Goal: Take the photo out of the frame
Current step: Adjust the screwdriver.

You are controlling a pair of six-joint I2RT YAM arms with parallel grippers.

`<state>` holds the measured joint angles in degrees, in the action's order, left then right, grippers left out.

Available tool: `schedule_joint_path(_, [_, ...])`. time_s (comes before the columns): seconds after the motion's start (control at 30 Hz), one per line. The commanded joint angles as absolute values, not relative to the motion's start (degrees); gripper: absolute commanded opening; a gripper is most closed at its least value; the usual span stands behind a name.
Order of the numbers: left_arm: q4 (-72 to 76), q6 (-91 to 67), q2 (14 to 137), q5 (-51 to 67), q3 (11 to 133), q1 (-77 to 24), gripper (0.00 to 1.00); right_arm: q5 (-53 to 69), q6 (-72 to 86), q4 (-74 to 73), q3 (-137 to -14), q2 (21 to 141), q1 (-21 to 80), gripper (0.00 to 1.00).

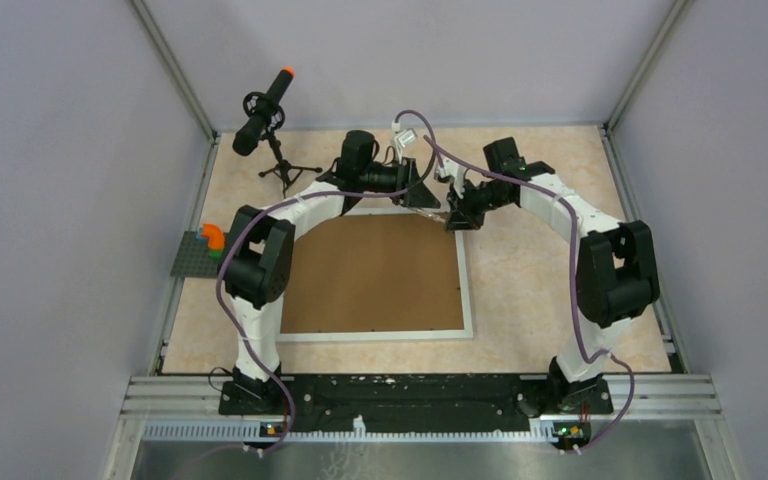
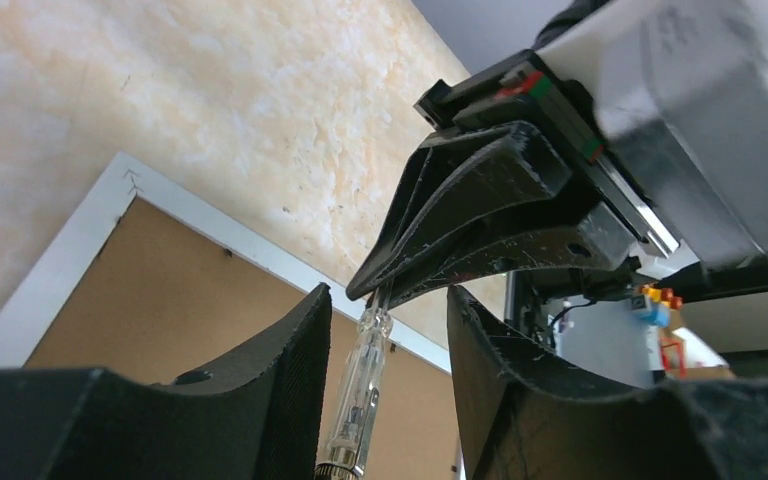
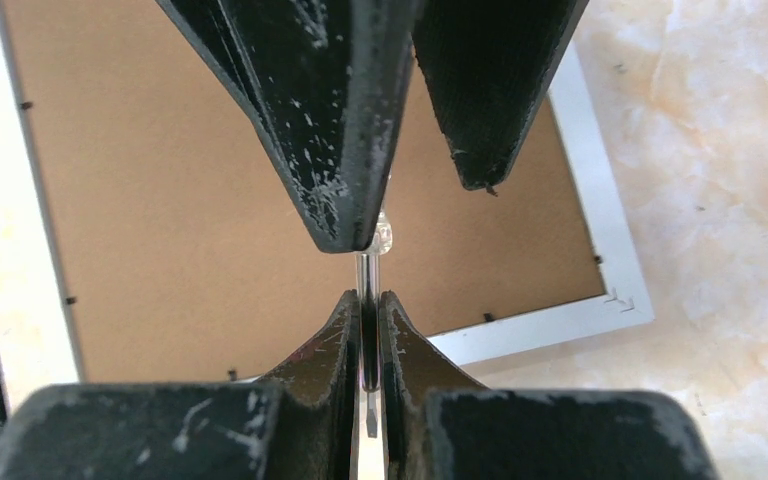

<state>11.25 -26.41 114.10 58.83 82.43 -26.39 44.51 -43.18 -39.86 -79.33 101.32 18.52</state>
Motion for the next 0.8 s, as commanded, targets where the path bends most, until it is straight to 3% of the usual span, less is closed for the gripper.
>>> schedule_joint_path(0.0, [4.8,-30.4,115.9,60.6,86.6,-26.3,0.5,41.4,-42.6,-32.6,-77.8,97.5,19.2,0.0])
schedule_joint_path(0.33, [3.3,-31.9,117.8,62.2,86.1,-26.2,0.54,40.2,-41.8,-27.8,-74.7,94.7,19.5,0.0])
schedule_joint_path(0.77, [11.0,-38.9,119.5,65.8,84.2,-26.4,0.52,40.1,-44.7,-25.6,-72.4,92.7,21.7,0.0])
